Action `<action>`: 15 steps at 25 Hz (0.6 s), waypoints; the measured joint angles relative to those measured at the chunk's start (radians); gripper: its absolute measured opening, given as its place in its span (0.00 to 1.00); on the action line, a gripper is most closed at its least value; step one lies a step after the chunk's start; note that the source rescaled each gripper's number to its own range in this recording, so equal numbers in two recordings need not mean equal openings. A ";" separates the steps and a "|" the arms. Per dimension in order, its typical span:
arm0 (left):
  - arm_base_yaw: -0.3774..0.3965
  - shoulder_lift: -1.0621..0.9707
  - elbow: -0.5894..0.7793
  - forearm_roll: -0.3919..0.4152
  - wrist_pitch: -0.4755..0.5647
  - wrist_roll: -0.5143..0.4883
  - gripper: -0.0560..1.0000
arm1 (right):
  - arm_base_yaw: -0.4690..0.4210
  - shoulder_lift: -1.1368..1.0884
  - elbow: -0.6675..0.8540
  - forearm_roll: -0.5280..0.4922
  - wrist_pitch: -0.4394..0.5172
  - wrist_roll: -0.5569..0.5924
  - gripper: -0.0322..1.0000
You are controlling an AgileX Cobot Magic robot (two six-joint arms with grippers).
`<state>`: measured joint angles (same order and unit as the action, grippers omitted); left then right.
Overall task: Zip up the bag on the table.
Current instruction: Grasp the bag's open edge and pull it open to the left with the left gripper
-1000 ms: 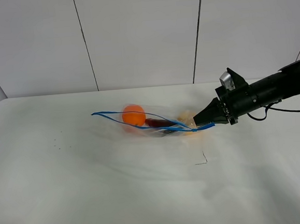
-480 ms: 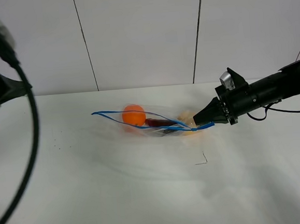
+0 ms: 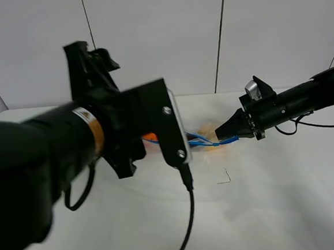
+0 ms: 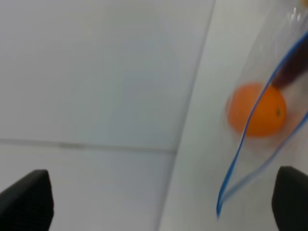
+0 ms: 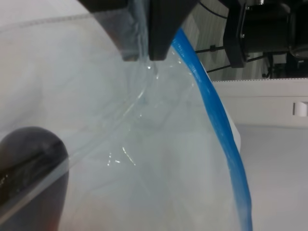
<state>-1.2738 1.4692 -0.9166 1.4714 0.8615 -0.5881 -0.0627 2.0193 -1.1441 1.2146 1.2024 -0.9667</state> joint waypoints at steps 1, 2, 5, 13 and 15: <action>-0.018 0.036 0.000 0.041 0.000 -0.035 0.94 | 0.000 0.000 0.000 0.000 0.000 0.003 0.03; -0.035 0.081 0.000 0.091 0.000 -0.064 0.94 | 0.000 0.000 0.000 0.000 0.000 0.006 0.03; -0.073 0.206 0.003 0.214 -0.001 -0.152 0.94 | 0.000 0.000 0.000 0.000 0.000 0.008 0.03; -0.099 0.449 -0.053 0.257 0.000 -0.334 0.91 | 0.000 0.000 0.000 0.000 0.000 0.015 0.03; -0.099 0.476 -0.089 0.259 -0.009 -0.342 0.90 | 0.000 0.000 0.000 0.000 0.000 0.015 0.03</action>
<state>-1.3724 1.9452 -1.0058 1.7308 0.8525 -0.9298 -0.0627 2.0193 -1.1441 1.2146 1.2024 -0.9514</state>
